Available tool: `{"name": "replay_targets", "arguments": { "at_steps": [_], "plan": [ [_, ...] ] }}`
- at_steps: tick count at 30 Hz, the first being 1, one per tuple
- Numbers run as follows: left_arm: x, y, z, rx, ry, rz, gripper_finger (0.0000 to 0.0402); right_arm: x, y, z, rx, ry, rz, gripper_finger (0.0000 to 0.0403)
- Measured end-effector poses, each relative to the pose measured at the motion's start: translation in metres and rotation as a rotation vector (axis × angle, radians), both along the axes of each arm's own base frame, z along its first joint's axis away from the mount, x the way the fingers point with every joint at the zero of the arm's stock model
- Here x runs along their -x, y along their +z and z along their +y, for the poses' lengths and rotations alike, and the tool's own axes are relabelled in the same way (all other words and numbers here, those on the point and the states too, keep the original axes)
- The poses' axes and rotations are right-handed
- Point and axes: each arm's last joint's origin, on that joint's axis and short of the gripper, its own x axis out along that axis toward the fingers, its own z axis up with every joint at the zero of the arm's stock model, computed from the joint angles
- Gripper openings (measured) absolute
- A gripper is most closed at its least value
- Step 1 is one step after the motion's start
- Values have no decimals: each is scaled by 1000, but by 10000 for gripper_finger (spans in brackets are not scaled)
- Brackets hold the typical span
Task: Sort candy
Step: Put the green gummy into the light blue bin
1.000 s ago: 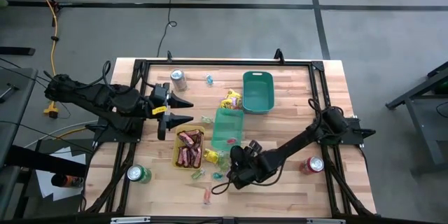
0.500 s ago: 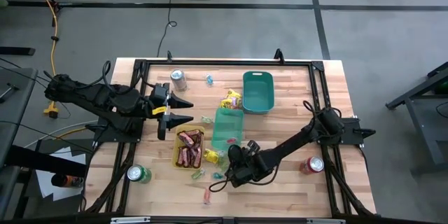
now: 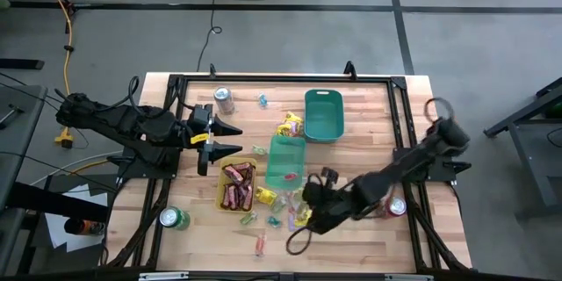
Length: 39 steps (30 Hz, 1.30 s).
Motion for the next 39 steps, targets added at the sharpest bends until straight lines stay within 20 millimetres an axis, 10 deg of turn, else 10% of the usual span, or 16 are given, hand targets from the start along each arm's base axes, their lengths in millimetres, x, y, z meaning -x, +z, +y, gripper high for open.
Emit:
{"name": "replay_targets", "arguments": {
  "at_steps": [11,28,39],
  "plan": [
    [0,0,0,15,6,-1,225,4,38,-25,16,0,-136,1],
    [0,0,0,15,22,-2,225,-53,-83,13,-62,111,79,0],
    [0,0,1,11,22,1,225,-57,-97,13,-53,104,101,0]
  ]
}}
